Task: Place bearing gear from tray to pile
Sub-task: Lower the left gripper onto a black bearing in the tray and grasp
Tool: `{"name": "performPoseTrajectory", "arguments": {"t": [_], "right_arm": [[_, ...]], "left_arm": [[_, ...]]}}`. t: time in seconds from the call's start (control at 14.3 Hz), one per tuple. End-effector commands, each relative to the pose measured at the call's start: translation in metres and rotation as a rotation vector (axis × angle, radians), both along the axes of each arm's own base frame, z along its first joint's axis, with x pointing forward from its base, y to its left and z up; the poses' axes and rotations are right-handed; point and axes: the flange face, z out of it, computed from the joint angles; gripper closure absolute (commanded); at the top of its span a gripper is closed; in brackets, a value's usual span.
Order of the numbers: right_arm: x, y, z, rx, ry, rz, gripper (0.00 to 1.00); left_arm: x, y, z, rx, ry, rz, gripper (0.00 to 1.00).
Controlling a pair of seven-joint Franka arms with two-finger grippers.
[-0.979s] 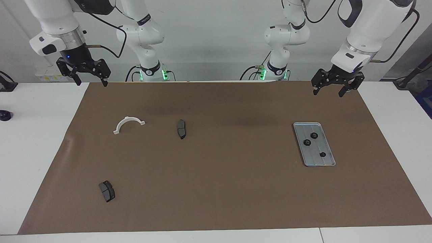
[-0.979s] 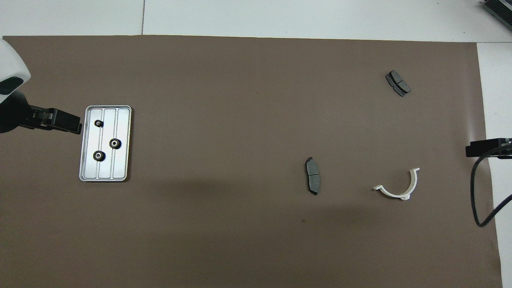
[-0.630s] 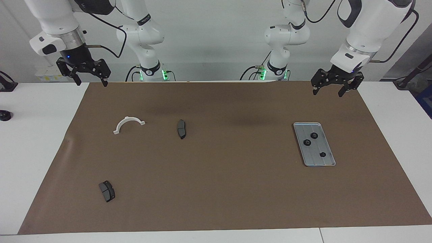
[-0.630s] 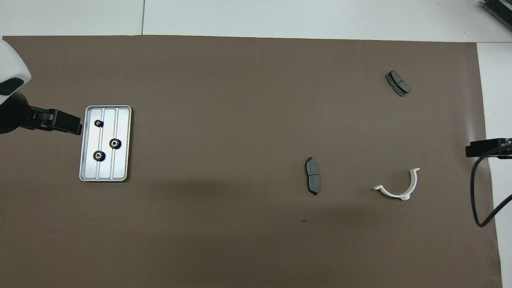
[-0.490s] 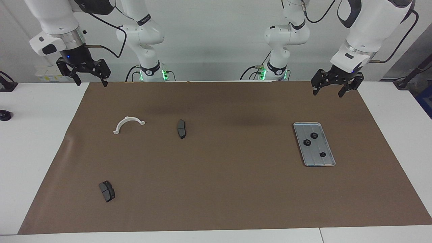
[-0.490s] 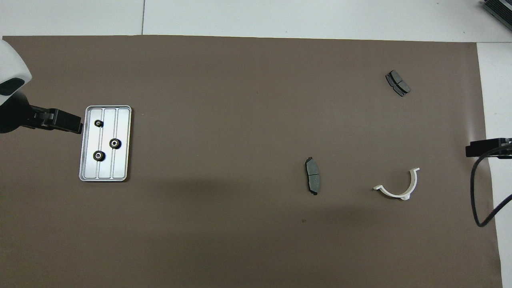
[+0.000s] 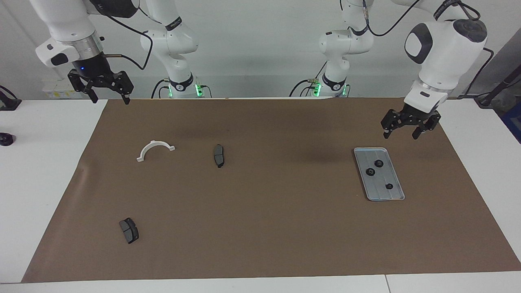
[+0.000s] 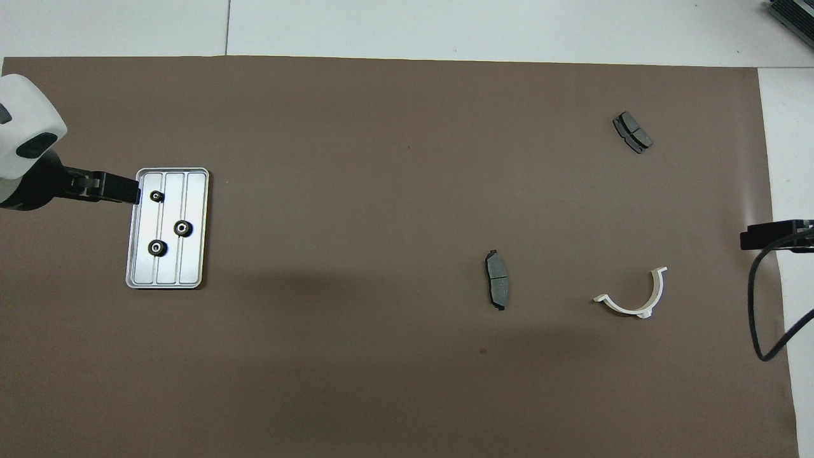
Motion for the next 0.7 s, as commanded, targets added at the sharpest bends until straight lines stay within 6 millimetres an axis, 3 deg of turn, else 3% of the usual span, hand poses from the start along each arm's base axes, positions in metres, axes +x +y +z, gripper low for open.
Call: {"name": "performPoseTrajectory", "arguments": {"t": [0.0, 0.21, 0.35, 0.63], "right_arm": [[-0.003, 0.000, 0.005, 0.004, -0.020, -0.013, 0.00], [-0.003, 0.001, 0.005, 0.004, -0.020, -0.011, 0.00], [-0.003, 0.000, 0.005, 0.004, -0.020, -0.013, 0.00], [-0.003, 0.001, 0.005, 0.004, -0.020, -0.011, 0.00]], "left_arm": [[0.027, 0.024, -0.062, -0.012, -0.041, 0.038, 0.00], [0.038, 0.035, -0.124, -0.007, -0.090, 0.052, 0.00], [0.046, 0.052, -0.162, 0.004, -0.074, 0.038, 0.00], [0.045, 0.052, -0.197, 0.006, -0.045, 0.009, 0.03]]}}
